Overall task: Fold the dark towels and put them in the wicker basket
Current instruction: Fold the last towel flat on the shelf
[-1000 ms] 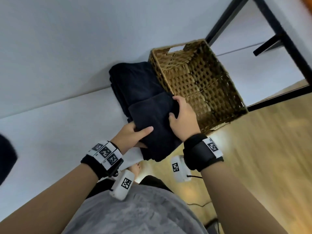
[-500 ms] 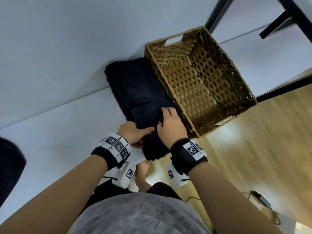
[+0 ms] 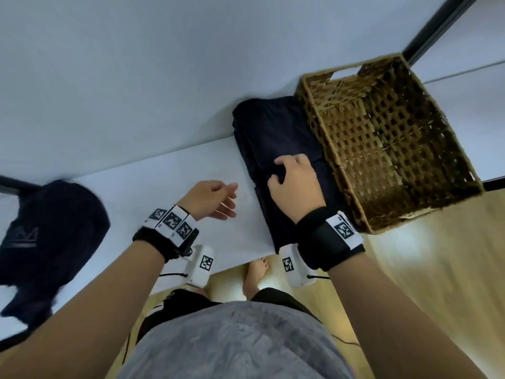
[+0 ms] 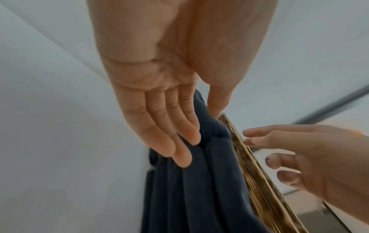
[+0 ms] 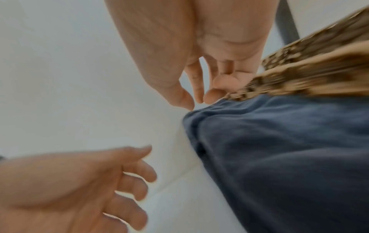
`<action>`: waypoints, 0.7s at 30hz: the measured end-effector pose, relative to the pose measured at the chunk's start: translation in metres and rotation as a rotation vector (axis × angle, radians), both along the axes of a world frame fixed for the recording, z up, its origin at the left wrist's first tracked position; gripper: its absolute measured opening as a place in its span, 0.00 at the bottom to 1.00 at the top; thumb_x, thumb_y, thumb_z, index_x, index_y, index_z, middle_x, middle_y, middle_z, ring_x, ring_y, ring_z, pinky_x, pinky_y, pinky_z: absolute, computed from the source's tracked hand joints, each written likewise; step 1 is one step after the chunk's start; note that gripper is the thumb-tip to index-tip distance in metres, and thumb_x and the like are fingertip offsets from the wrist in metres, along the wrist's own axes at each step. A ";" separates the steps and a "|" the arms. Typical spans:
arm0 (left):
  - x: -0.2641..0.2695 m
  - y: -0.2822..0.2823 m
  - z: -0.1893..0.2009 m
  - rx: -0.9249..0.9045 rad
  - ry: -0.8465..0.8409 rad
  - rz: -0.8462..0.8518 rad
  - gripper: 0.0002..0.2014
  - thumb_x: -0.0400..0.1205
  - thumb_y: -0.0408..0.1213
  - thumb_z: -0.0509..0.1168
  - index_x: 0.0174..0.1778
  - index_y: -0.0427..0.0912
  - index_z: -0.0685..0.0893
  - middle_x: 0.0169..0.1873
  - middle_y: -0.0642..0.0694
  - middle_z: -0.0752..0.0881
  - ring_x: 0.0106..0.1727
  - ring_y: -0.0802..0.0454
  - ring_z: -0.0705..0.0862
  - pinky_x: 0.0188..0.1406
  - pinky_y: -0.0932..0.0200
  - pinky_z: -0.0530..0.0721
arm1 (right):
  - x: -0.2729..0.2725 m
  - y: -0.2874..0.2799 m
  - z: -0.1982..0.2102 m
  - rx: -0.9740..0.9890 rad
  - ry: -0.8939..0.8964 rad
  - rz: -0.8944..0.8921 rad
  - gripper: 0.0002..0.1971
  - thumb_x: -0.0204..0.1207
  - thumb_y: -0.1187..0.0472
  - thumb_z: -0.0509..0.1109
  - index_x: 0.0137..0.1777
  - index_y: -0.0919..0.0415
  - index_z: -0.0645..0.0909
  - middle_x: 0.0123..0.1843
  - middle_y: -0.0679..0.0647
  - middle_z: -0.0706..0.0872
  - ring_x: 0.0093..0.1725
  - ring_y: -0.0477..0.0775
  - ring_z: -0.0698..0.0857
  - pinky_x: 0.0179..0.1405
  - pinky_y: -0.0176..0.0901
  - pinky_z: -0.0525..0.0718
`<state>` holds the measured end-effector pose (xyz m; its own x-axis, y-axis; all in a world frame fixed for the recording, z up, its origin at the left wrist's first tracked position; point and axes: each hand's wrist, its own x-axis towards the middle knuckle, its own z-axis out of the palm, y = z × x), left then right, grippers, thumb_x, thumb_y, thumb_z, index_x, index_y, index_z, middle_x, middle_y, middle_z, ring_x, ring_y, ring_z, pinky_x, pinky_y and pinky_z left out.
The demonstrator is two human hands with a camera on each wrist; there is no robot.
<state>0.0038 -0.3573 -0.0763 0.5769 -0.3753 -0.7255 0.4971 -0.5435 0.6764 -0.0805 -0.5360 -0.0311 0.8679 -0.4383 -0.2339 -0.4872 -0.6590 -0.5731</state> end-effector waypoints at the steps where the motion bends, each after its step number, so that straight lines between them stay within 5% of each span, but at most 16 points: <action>1: 0.007 0.021 0.002 0.006 -0.022 0.045 0.15 0.84 0.46 0.66 0.44 0.35 0.85 0.32 0.42 0.90 0.37 0.42 0.92 0.33 0.57 0.90 | 0.012 0.016 0.002 0.032 -0.023 0.039 0.18 0.79 0.60 0.66 0.69 0.59 0.78 0.68 0.57 0.75 0.57 0.57 0.82 0.59 0.43 0.77; 9: 0.033 0.229 -0.017 0.227 -0.112 0.420 0.04 0.83 0.32 0.65 0.46 0.37 0.85 0.42 0.39 0.88 0.37 0.48 0.90 0.38 0.56 0.89 | 0.075 0.190 -0.026 0.267 0.120 0.357 0.14 0.81 0.59 0.65 0.65 0.56 0.81 0.67 0.53 0.77 0.56 0.54 0.83 0.61 0.42 0.77; 13: 0.026 0.316 -0.059 0.812 -0.274 0.236 0.16 0.79 0.36 0.69 0.62 0.37 0.83 0.59 0.36 0.84 0.58 0.37 0.84 0.57 0.55 0.81 | 0.082 0.253 -0.047 0.280 0.228 0.443 0.14 0.81 0.59 0.64 0.64 0.56 0.81 0.66 0.54 0.78 0.57 0.54 0.82 0.62 0.45 0.79; 17: 0.013 0.350 -0.098 0.835 -0.178 0.009 0.30 0.76 0.41 0.74 0.72 0.37 0.74 0.68 0.33 0.75 0.63 0.36 0.80 0.52 0.57 0.76 | 0.081 0.284 -0.065 0.286 0.265 0.417 0.13 0.81 0.59 0.65 0.63 0.55 0.82 0.65 0.53 0.79 0.56 0.53 0.82 0.59 0.43 0.79; 21: 0.010 0.357 -0.120 0.804 -0.218 -0.107 0.20 0.78 0.34 0.69 0.65 0.36 0.76 0.60 0.33 0.81 0.57 0.38 0.82 0.47 0.56 0.78 | 0.075 0.293 -0.075 0.279 0.300 0.374 0.13 0.80 0.59 0.65 0.62 0.55 0.83 0.64 0.53 0.80 0.58 0.53 0.81 0.58 0.40 0.76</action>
